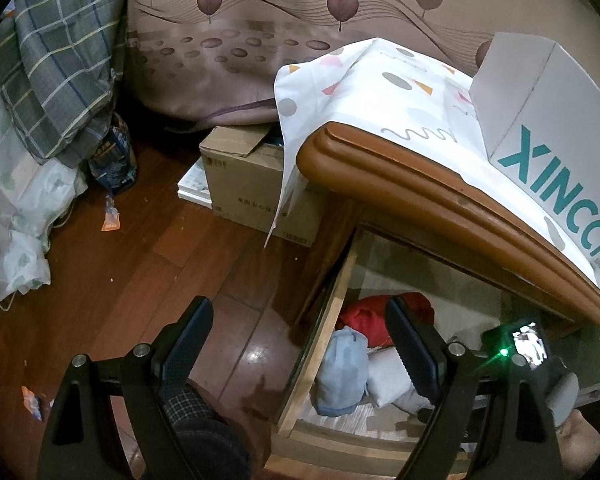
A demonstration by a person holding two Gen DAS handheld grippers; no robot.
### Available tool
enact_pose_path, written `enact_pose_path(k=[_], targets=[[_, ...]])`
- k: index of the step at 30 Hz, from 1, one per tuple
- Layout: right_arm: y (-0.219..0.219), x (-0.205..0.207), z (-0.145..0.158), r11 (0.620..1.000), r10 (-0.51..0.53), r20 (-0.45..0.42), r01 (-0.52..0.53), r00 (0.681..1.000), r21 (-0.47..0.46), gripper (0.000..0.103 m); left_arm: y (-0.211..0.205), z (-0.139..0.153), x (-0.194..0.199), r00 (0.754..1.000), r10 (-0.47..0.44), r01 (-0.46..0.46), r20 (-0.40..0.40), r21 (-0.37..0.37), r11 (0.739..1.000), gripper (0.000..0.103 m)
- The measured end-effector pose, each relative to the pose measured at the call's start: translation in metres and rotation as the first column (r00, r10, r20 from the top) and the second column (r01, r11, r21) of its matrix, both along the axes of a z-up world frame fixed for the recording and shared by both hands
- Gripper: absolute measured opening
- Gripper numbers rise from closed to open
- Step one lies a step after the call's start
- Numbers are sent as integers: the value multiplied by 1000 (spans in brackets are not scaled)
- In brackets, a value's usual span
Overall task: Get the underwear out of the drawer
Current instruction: 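Lift the white garment up out of the drawer with the right gripper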
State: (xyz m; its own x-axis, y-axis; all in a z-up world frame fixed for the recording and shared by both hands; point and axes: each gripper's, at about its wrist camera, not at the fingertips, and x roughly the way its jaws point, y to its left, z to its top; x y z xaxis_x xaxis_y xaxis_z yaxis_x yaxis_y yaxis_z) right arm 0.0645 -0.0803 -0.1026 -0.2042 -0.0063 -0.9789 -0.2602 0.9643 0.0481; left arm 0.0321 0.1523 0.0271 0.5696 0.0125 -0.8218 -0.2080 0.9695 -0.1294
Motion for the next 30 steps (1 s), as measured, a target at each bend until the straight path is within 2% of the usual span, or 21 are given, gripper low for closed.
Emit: enact_pose_path(k=[3,5,7,8,10,13,16,22,30], targets=[[6,2,-4,999,34,7,-34,999,-26,83,1,0,0,1000,0,0,-5,-2,1000,85],[9,-1,-1,998,51,26,-50,998,-28,79,1,2,-1,1000,1,-1,-4,-6,1000,85],[11,-5,3,997,71,43,-70,997,-26,59,2,3,-1,1000,4,-4,-2,-8,1000,85],[11,-7,7,997,81,57,-80,995,-24,54,3,2,-2,1000,5,-5,-2,-9,1000,85],[14,-13,17,995,104,94,-104,990,-9,37,3,2,-2,1000,4,-4,-4,-7,1000,85],[14,-20,31,995,97,148,-100,984,17,21,3,2,-2,1000,5,-5,-4,-3,1000,85],[11,-29,49,995,77,216,-88,973,40,13,3,1,-2,1000,5,-5,-6,-7,1000,85],[-6,-43,80,994,-12,306,-22,952,106,11,0,-1,-1,1000,-8,8,-10,4,1000,85],[-41,-54,113,976,-134,424,46,896,211,11,-12,-9,2,998,-58,58,-27,-2,998,85]])
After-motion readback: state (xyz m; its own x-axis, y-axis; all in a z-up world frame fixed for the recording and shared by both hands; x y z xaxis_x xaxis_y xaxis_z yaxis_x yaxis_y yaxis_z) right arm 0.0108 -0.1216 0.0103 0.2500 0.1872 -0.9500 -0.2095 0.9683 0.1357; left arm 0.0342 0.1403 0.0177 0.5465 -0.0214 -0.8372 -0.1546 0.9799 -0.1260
